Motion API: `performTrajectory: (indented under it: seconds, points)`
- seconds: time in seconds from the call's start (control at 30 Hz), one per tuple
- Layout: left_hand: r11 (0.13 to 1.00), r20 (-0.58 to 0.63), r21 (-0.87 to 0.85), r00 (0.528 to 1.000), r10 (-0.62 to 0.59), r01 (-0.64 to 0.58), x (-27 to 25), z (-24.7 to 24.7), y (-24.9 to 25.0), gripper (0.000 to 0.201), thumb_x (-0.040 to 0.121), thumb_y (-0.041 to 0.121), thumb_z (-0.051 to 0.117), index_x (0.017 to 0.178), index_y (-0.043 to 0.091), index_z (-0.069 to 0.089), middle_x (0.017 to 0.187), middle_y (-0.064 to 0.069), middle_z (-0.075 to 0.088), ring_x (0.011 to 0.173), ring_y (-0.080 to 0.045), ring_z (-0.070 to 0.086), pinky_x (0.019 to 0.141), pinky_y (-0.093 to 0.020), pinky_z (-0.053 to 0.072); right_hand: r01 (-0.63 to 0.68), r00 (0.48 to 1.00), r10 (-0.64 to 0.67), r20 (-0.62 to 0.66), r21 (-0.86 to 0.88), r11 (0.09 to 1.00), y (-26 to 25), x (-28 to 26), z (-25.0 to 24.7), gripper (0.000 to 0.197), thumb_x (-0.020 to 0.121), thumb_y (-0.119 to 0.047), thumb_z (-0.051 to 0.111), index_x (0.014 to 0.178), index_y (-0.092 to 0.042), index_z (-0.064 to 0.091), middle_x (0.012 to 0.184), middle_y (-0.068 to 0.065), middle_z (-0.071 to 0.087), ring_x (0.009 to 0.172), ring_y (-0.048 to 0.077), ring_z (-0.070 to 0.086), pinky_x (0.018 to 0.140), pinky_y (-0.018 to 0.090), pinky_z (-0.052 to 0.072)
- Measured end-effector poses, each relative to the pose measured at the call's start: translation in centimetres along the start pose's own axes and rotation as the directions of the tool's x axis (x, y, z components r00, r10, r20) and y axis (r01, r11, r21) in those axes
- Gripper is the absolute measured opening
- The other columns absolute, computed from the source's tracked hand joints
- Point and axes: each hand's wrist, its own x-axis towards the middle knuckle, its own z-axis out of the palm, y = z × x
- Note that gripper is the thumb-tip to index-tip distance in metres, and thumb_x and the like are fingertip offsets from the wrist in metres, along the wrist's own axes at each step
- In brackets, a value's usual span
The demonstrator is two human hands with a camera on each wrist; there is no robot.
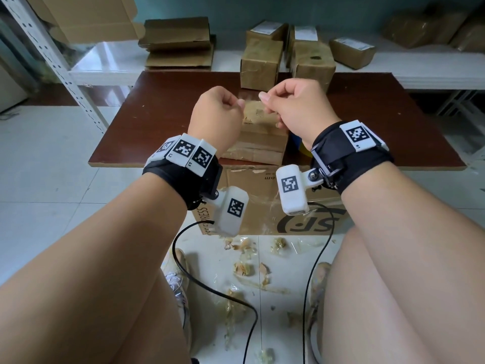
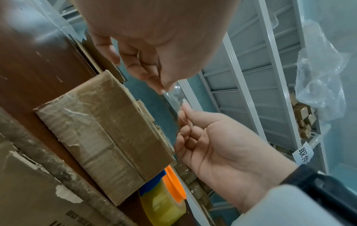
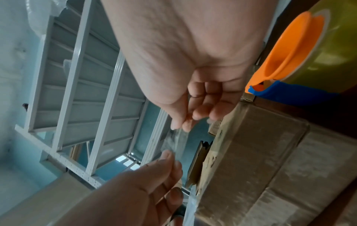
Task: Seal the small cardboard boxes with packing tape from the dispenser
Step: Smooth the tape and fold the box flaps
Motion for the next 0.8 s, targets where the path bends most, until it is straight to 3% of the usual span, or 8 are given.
performTrajectory:
  seconds: [0.13, 0.23, 0.37, 0.43, 0.5, 0.6, 0.67, 0.8]
  points:
    - [0.998, 0.010, -0.027, 0.998, -0.064, 0.065, 0.1, 0.0, -0.2, 0.016, 0.102, 0.028, 0.064, 0.093, 0.015, 0.068, 0.100, -0.002, 0.078, 0.079, -0.015, 0.064, 0.072, -0.030, 0.051, 0.070, 0.997, -0.073, -0.023, -0.110, 0.991, 0.2, 0.0, 0.1, 0.019, 0.095, -0.031, 0.076, 0.083, -0.016, 0.080, 0.069, -0.009, 0.073, 0.063, 0.001, 0.060, 0.072, 0.030, 0.058]
    - [0.993, -0.006, -0.047, 0.994, -0.109, 0.109, 0.0, -0.2, 0.0, 0.016, 0.096, 0.023, 0.063, 0.091, 0.011, 0.073, 0.094, -0.003, 0.079, 0.074, -0.014, 0.063, 0.073, -0.030, 0.054, 0.095, 0.993, -0.104, -0.062, -0.134, 0.986, 0.2, -0.2, 0.5, 0.021, 0.094, -0.035, 0.077, 0.081, -0.019, 0.082, 0.070, -0.008, 0.074, 0.063, -0.003, 0.061, 0.075, 0.024, 0.056]
    - [0.988, -0.036, -0.092, 0.991, -0.128, 0.124, 0.0, -0.7, -0.1, 0.025, 0.091, 0.023, 0.063, 0.092, 0.000, 0.072, 0.082, -0.010, 0.076, 0.068, -0.018, 0.059, 0.068, -0.033, 0.053, 0.107, 0.990, -0.119, -0.071, -0.152, 0.983, 0.3, -0.2, 1.5, 0.023, 0.094, -0.036, 0.077, 0.082, -0.018, 0.080, 0.063, -0.012, 0.065, 0.060, 0.002, 0.056, 0.066, 0.016, 0.049]
    - [0.985, -0.026, -0.108, 0.990, -0.138, 0.135, 0.1, -0.7, -0.1, 0.021, 0.093, 0.024, 0.065, 0.086, 0.004, 0.069, 0.068, -0.003, 0.064, 0.062, -0.018, 0.054, 0.064, -0.029, 0.048, 0.086, 0.993, -0.096, -0.073, -0.133, 0.987, 0.4, 0.0, 1.5, 0.023, 0.095, -0.036, 0.077, 0.083, -0.016, 0.078, 0.057, -0.014, 0.054, 0.054, 0.002, 0.046, 0.059, 0.014, 0.043]
    - [0.984, -0.013, -0.108, 0.989, -0.146, 0.144, 0.2, -0.6, 0.0, 0.019, 0.094, 0.027, 0.066, 0.082, 0.013, 0.066, 0.067, -0.002, 0.058, 0.063, -0.019, 0.054, 0.064, -0.029, 0.047, 0.093, 0.992, -0.104, -0.076, -0.142, 0.985, 0.5, 0.3, 1.2, 0.022, 0.095, -0.035, 0.077, 0.085, -0.016, 0.078, 0.062, -0.013, 0.059, 0.055, -0.002, 0.047, 0.061, 0.014, 0.043]
    - [0.977, -0.007, -0.098, 0.982, -0.189, 0.187, 0.2, -0.5, -0.1, 0.021, 0.087, 0.038, 0.064, 0.078, 0.019, 0.066, 0.071, -0.002, 0.064, 0.085, -0.029, 0.069, 0.081, -0.042, 0.059, 0.087, 0.993, -0.100, -0.068, -0.165, 0.982, 0.5, 0.4, 1.0, 0.021, 0.095, -0.036, 0.077, 0.087, -0.017, 0.080, 0.079, -0.006, 0.073, 0.067, 0.000, 0.058, 0.071, 0.019, 0.050]
    - [0.973, -0.008, -0.078, 0.976, -0.218, 0.217, 0.3, -0.4, -0.3, 0.022, 0.082, 0.040, 0.062, 0.076, 0.020, 0.067, 0.072, -0.005, 0.066, 0.108, -0.036, 0.066, 0.092, -0.050, 0.058, 0.060, 0.996, -0.071, -0.054, -0.173, 0.983, 0.6, 0.4, 1.0, 0.023, 0.095, -0.037, 0.076, 0.088, -0.016, 0.080, 0.081, -0.013, 0.074, 0.073, -0.002, 0.062, 0.073, 0.018, 0.050]
    - [0.958, -0.002, -0.050, 0.959, -0.282, 0.281, 0.2, -0.2, -0.4, 0.020, 0.080, 0.036, 0.063, 0.084, 0.019, 0.072, 0.094, -0.011, 0.074, 0.115, -0.034, 0.061, 0.093, -0.048, 0.056, -0.027, 0.998, 0.013, -0.067, -0.202, 0.979, 1.1, 0.8, 1.4, 0.034, 0.091, -0.043, 0.079, 0.117, -0.021, 0.076, 0.091, -0.010, 0.069, 0.088, 0.007, 0.066, 0.084, 0.024, 0.050]
